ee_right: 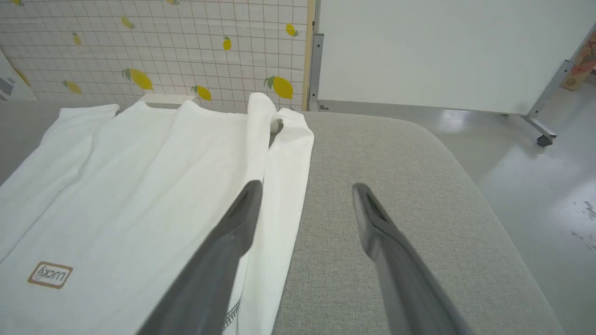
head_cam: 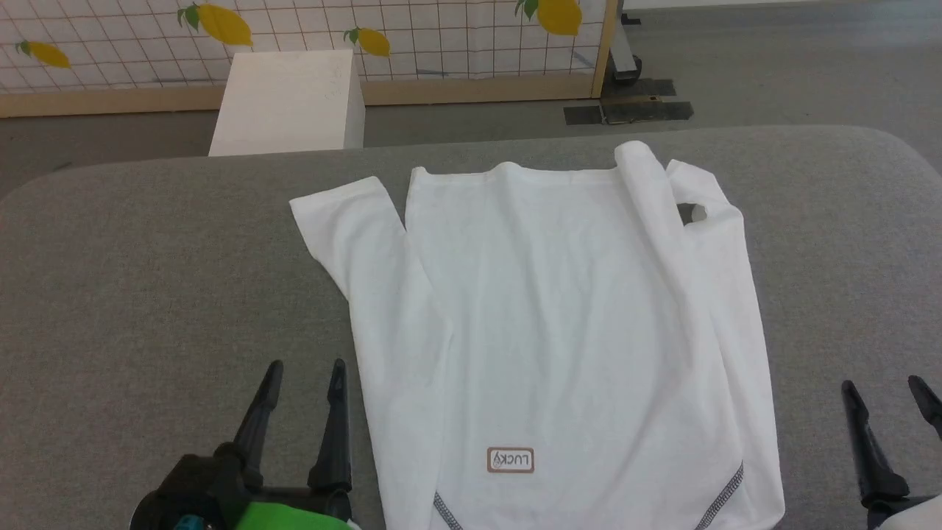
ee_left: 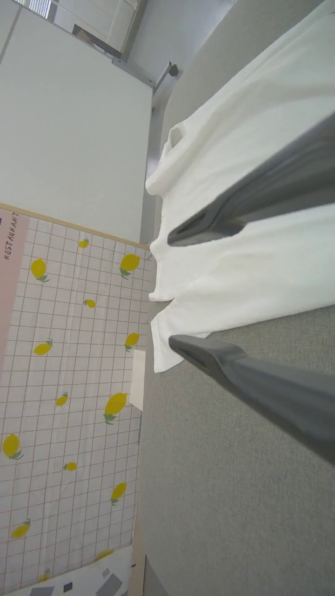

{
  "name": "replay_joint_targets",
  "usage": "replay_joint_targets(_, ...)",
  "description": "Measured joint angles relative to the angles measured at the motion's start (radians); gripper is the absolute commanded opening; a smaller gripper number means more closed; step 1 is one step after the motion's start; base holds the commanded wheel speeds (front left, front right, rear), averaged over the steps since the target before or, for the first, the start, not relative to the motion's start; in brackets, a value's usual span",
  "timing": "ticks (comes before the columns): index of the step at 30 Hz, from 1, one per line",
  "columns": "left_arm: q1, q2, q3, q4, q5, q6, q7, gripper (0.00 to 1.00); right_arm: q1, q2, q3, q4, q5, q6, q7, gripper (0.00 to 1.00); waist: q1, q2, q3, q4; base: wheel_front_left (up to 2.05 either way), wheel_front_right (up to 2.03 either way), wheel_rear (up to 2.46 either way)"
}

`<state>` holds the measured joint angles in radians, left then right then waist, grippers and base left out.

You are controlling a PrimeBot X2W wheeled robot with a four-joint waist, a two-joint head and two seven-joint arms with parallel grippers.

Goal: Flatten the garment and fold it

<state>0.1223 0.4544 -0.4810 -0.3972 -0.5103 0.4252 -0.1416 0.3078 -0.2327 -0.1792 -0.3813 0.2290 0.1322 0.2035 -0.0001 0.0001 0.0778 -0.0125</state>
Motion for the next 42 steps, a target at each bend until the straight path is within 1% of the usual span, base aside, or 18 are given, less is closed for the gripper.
replay_joint_targets(2,0.004,-0.052,0.019,0.040,-0.003,0.008,-0.072,1.00,-0.007,0.050,-0.010,0.013,-0.058,0.000,-0.052,1.00,0.0000,0.0000,0.005,-0.001,0.00,0.00,0.00)
replay_joint_targets(5,0.021,-0.115,0.048,0.106,-0.014,0.006,-0.108,1.00,-0.010,0.107,-0.009,0.051,-0.117,0.000,-0.104,1.00,0.0000,0.0000,0.011,-0.001,0.00,0.00,0.00)
replay_joint_targets(6,0.041,-0.160,0.087,0.162,-0.007,-0.003,-0.111,1.00,-0.020,0.140,0.006,0.085,-0.135,0.000,-0.137,1.00,0.0000,0.0000,0.018,-0.002,0.00,0.00,0.00)
replay_joint_targets(8,0.035,-0.183,0.129,0.161,0.035,-0.016,-0.113,1.00,-0.035,0.152,0.012,0.099,-0.143,0.000,-0.154,1.00,0.0000,0.0000,0.027,-0.003,0.00,0.00,0.00)
replay_joint_targets(10,0.016,-0.181,0.150,0.162,0.068,-0.040,-0.114,1.00,-0.051,0.155,0.016,0.107,-0.146,0.000,-0.165,1.00,0.0000,0.0000,0.038,-0.003,0.00,0.00,0.00)
replay_joint_targets(11,-0.029,-0.161,0.154,0.166,0.096,-0.068,-0.115,1.00,-0.068,0.155,0.018,0.110,-0.152,0.000,-0.174,1.00,0.0000,0.0000,0.052,-0.002,0.00,0.00,0.00)
replay_joint_targets(12,-0.066,-0.143,0.156,0.165,0.110,-0.082,-0.112,1.00,-0.078,0.156,0.018,0.112,-0.153,0.000,-0.178,1.00,0.0000,0.0000,0.062,-0.001,0.00,0.00,0.00)
replay_joint_targets(14,-0.151,-0.098,0.167,0.156,0.127,-0.099,-0.063,1.00,-0.095,0.156,0.018,0.111,-0.153,0.000,-0.184,1.00,0.0000,0.0000,0.080,0.001,0.00,0.00,0.00)
replay_joint_targets(16,-0.268,-0.038,0.184,0.142,0.143,-0.121,0.028,1.00,-0.116,0.155,0.018,0.108,-0.152,0.000,-0.188,1.00,0.0000,0.0000,0.105,0.004,0.00,0.00,0.00)
replay_joint_targets(18,-0.387,-0.002,0.207,0.131,0.143,-0.141,0.110,1.00,-0.136,0.153,0.020,0.104,-0.152,0.000,-0.193,1.00,0.0001,0.0000,0.130,0.005,0.00,0.00,0.00)
replay_joint_targets(20,-0.519,0.060,0.210,0.138,0.155,-0.178,0.234,1.00,-0.157,0.149,0.024,0.098,-0.150,0.000,-0.195,1.00,0.0001,0.0000,0.161,0.007,0.00,0.00,0.00)
replay_joint_targets(23,-0.692,0.106,0.215,0.162,0.152,-0.216,0.369,1.00,-0.188,0.142,0.026,0.089,-0.149,0.000,-0.192,1.00,0.0001,0.0000,0.209,0.006,0.00,0.00,0.00)
replay_joint_targets(25,-0.795,0.111,0.216,0.200,0.133,-0.238,0.436,1.00,-0.211,0.136,0.027,0.079,-0.146,0.000,-0.191,1.00,0.0001,0.0000,0.243,0.005,0.00,0.00,0.00)
replay_joint_targets(26,-0.842,0.121,0.210,0.230,0.127,-0.257,0.478,1.00,-0.224,0.133,0.028,0.073,-0.142,0.000,-0.191,1.00,0.0001,-0.0001,0.261,0.003,0.00,0.00,0.00)
replay_joint_targets(29,-0.937,0.124,0.196,0.315,0.096,-0.286,0.575,1.00,-0.255,0.121,0.033,0.063,-0.139,0.000,-0.190,1.00,0.0001,0.0000,0.315,-0.001,0.00,0.00,0.00)
replay_joint_targets(34,-0.993,0.119,0.146,0.430,0.041,-0.328,0.752,1.00,-0.295,0.106,0.049,0.051,-0.128,0.000,-0.189,1.00,0.0003,0.0000,0.407,-0.014,0.00,0.00,0.00)
replay_joint_targets(38,-1.015,0.129,0.132,0.482,0.041,-0.325,0.839,1.00,-0.316,0.090,0.049,0.043,-0.118,0.000,-0.189,1.00,0.0003,0.0000,0.476,-0.027,0.00,0.00,0.00)
replay_joint_targets(42,-1.025,0.135,0.133,0.523,0.044,-0.299,0.872,1.00,-0.331,0.086,0.051,0.044,-0.111,0.000,-0.189,1.00,0.0003,0.0000,0.532,-0.043,0.00,0.00,0.00)
